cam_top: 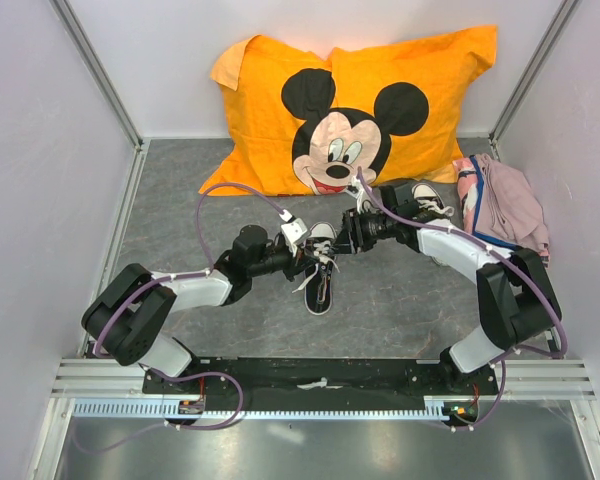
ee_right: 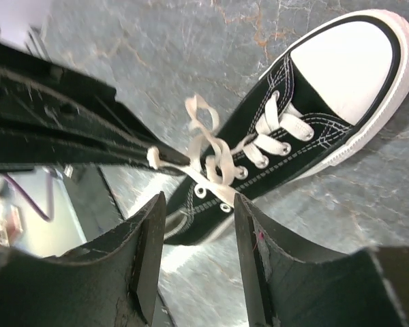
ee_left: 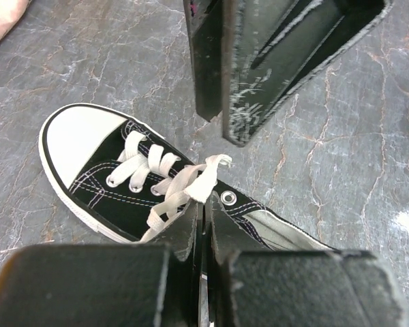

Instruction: Tie the shoes

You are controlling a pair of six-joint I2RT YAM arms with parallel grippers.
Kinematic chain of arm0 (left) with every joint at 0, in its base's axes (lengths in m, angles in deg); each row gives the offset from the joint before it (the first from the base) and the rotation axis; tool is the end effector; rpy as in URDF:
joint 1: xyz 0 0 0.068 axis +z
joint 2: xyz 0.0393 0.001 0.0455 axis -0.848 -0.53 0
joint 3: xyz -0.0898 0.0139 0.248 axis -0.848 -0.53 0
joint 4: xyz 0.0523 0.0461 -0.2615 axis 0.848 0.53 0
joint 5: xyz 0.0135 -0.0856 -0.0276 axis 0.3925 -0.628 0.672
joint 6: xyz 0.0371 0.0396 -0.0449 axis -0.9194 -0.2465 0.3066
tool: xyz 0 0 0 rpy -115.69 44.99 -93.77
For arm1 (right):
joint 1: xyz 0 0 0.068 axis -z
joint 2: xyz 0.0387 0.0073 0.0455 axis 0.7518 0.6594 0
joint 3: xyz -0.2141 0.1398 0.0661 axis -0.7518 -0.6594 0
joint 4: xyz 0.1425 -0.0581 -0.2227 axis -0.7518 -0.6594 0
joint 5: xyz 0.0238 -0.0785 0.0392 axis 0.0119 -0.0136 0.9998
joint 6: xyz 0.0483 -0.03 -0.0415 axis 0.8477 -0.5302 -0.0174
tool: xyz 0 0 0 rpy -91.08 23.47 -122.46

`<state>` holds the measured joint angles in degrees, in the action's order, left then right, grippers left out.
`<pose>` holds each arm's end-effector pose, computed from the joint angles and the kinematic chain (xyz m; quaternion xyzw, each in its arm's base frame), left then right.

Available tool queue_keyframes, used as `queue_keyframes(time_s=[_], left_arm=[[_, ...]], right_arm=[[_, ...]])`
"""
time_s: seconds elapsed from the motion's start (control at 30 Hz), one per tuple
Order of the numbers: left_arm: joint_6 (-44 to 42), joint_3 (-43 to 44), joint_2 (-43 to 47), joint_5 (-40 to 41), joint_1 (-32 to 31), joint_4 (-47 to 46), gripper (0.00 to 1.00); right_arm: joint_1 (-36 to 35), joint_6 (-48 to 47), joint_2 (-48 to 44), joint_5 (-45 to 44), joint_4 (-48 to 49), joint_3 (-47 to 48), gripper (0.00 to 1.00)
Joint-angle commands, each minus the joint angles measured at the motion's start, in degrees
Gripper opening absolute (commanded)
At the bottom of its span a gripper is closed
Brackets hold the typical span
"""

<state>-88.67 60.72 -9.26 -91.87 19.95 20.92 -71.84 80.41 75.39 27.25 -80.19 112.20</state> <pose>0.2352 -0.2167 0.1588 0.3926 0.6919 -0.3550 0.4911 0.3044 0.1733 0.1919 -0.2154 0.8400 0.4405 0.2323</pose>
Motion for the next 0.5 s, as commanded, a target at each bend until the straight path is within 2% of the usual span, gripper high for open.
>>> queue_keyframes(time_s=[0.0,0.2,0.47], left_arm=[[0.31,1.10,0.00,-2.85,0.25,-3.48,0.02],[0.49,1.45,-0.53,-3.20,0.34,-3.31,0.02],[1.01,2.15,-1.50,-3.29,0.51,-3.22,0.02]], right_arm=[[-0.20,-10.76,-1.73,0.60,-2.87,-2.23,0.53],[-0.29,-17.70,0.20,1.04,-2.70,-3.91,0.58],[-0.37,-16.92,3.36,0.51,2.39,-4.53,0.59]])
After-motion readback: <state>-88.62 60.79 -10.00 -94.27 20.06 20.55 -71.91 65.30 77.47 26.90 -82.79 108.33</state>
